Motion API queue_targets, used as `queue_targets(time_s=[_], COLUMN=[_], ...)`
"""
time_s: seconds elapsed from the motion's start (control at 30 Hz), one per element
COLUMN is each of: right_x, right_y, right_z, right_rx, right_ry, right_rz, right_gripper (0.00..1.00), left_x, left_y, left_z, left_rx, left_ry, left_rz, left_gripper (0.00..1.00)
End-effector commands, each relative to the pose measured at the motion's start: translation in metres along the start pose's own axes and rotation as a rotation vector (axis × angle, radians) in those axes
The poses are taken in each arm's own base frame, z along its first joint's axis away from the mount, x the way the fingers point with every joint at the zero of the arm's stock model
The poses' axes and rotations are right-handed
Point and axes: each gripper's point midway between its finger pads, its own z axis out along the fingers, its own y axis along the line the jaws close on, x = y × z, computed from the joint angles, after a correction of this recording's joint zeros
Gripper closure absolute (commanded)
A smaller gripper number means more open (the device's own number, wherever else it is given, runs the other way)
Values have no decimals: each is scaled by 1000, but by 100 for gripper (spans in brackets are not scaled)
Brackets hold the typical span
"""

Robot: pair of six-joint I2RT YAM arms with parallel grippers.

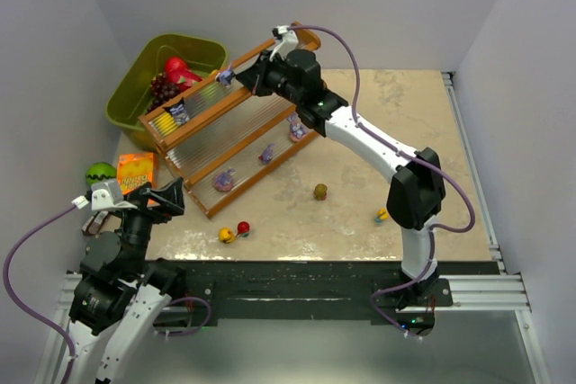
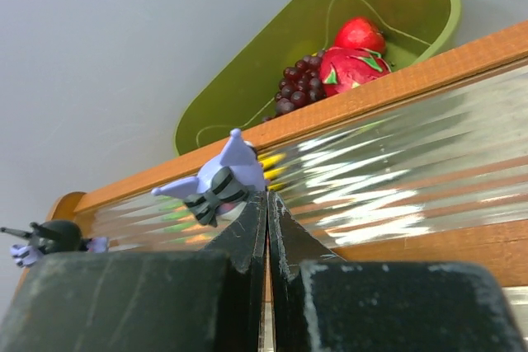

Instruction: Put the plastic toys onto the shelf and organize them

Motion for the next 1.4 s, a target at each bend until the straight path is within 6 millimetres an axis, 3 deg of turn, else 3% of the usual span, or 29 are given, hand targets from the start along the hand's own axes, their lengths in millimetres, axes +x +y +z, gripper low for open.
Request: queue_targets(time_s=[0.0, 0.43, 0.5, 0.53, 0.6, 0.67, 0.7, 0.73, 0.77, 0.8, 0.87, 0.9, 0.93, 1.0, 1.03, 1.17, 1.2, 1.3, 1.37], right_x=[-42, -44, -39, -46, -39, -59, -46, -47, -64, -47, -57, -38, -33, -11, -3, 34, 52, 79, 82], right_y=[38, 46, 42, 47, 34, 41, 23, 20, 30, 15, 16, 1, -6, -24, -31, -50, -57, -55, -46], right_z=[-23, -29, -33, -41, -51, -78, -85, -94, -118, -126, -157, -166, -174, -192, -197, -214, -218, -227, -233], right_rx=[-94, -112, -99, -98, -44, -25, 35, 54, 47, 93, 116, 148, 177, 233, 253, 271, 272, 202, 147], right_ry=[-97, -84, -66, -78, -67, -124, -115, -125, -170, -144, -187, -152, -147, -98, -82, -28, 9, 73, 68], right_rz=[-18, -31, -50, -60, -84, -120, -125, -150, -164, -173, -201, -210, -225, -230, -228, -191, -185, -182, -194], right_gripper=[100, 100, 96, 90, 84, 74, 73, 71, 68, 66, 51, 45, 31, 17, 1, 1, 1, 1, 1], left_x=[-6, -4, -4, -5, -3, -2, -2, -3, -2, -3, -6, -9, -11, -18, -23, -40, -43, -49, -50], left_y=[1, 2, 2, 2, 2, 2, 2, 2, 3, 3, 4, 5, 6, 9, 10, 19, 22, 26, 26], left_z=[-1, 0, 0, 0, 1, 3, 4, 4, 6, 6, 6, 5, 4, 1, -1, -13, -15, -22, -23], left_rx=[-11, -17, -19, -18, -21, -26, -25, -29, -35, -39, -48, -51, -55, -71, -73, -105, -115, -121, -116], left_ry=[-22, -17, -16, -18, -13, -6, -2, -1, 4, 1, -8, -15, -25, -53, -68, -137, -149, -190, -198], left_rz=[-15, -13, -14, -15, -13, -3, 0, 6, 10, 11, 17, 16, 18, 13, 20, 10, 4, -12, -19], left_gripper=[7, 7, 7, 7, 7, 7, 7, 7, 7, 7, 7, 7, 6, 4, 4, 0, 0, 0, 0])
